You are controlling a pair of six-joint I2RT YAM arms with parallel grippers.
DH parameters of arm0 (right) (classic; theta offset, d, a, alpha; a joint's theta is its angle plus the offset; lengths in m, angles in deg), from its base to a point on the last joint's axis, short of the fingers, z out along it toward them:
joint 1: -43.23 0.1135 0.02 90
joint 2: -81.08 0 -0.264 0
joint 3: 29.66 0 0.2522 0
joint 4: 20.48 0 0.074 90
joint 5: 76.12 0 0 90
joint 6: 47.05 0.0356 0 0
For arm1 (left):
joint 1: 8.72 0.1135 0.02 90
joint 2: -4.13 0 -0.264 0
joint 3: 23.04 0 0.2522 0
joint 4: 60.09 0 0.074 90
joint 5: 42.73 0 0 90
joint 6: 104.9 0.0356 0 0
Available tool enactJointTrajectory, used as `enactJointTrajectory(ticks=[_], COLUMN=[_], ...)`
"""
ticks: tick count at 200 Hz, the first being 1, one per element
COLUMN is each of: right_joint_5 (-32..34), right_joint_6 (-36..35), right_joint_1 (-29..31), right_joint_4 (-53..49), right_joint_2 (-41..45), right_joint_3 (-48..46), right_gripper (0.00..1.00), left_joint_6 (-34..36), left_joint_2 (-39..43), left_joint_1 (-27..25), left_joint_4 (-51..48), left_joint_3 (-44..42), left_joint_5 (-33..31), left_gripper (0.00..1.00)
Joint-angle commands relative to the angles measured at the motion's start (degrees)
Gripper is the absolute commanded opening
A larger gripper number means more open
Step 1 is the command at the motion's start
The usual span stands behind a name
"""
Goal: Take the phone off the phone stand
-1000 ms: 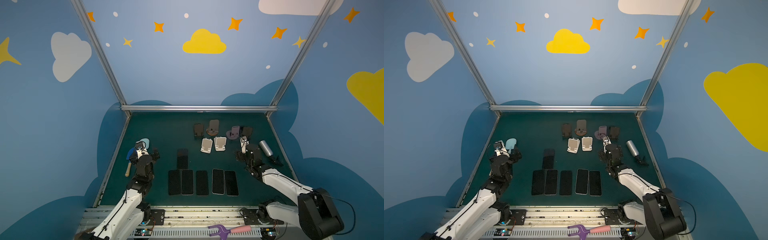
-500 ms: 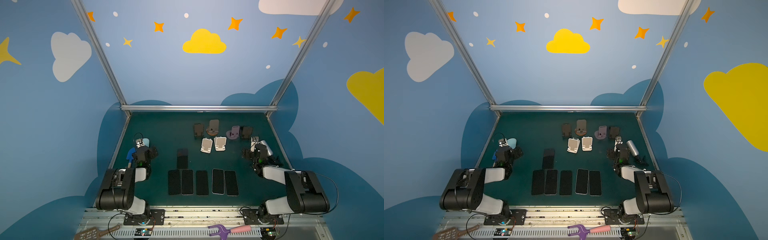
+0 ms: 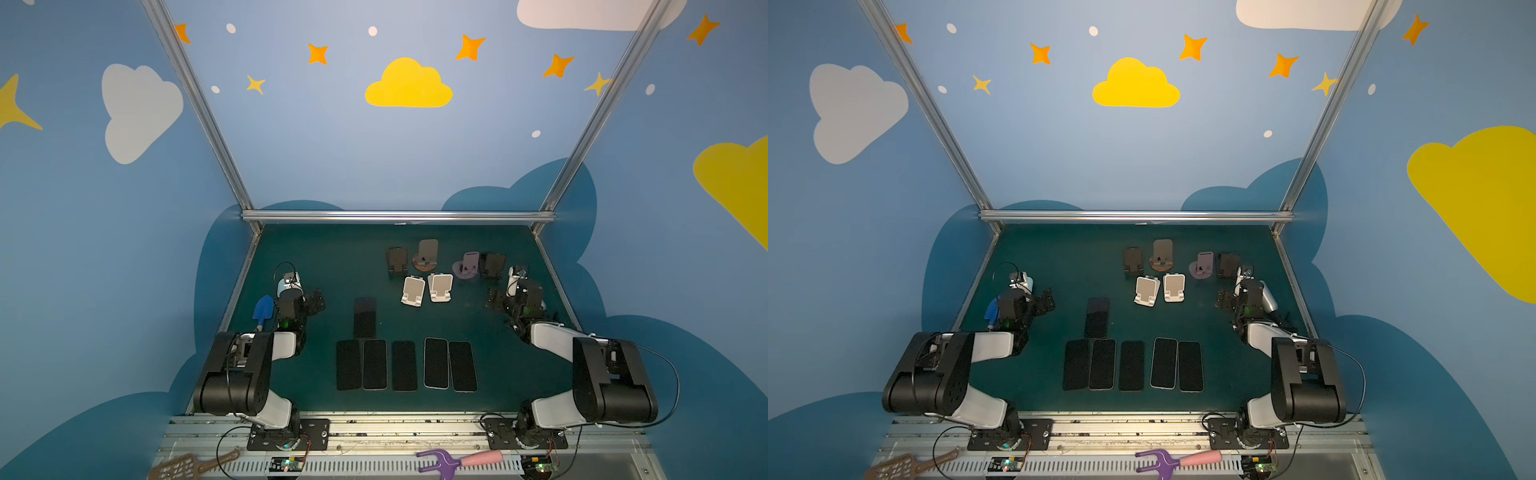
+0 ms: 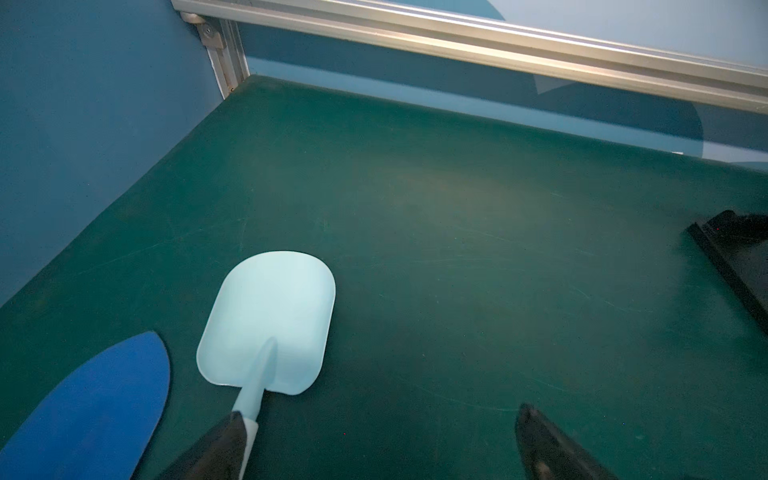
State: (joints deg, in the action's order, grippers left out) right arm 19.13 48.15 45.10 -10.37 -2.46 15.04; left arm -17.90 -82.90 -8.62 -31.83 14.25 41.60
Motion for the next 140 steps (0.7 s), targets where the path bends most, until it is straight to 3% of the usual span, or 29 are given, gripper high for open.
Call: enactJointTrajectory(ticks=[1,140], right_joint_5=[-0.4,0.7], right_joint_6=[0.5,0.2], right_joint_1=[0.2,1.0], right_joint_4=[-0.9,-1.4], right_joint_2=[0.7,0.2], right_joint_3=[0.3,0.9], right_gripper=[0.94,0.94], left_joint_6=[1.0,0.9], left_joint_2=[0.2,0.2], left_joint_1=[0.0,0.8], left_joint_4=[0.3,-0.9], left_joint_3=[0.4,1.1], left_joint_5=[0.1,1.6], left_gripper=[1.00,1.00])
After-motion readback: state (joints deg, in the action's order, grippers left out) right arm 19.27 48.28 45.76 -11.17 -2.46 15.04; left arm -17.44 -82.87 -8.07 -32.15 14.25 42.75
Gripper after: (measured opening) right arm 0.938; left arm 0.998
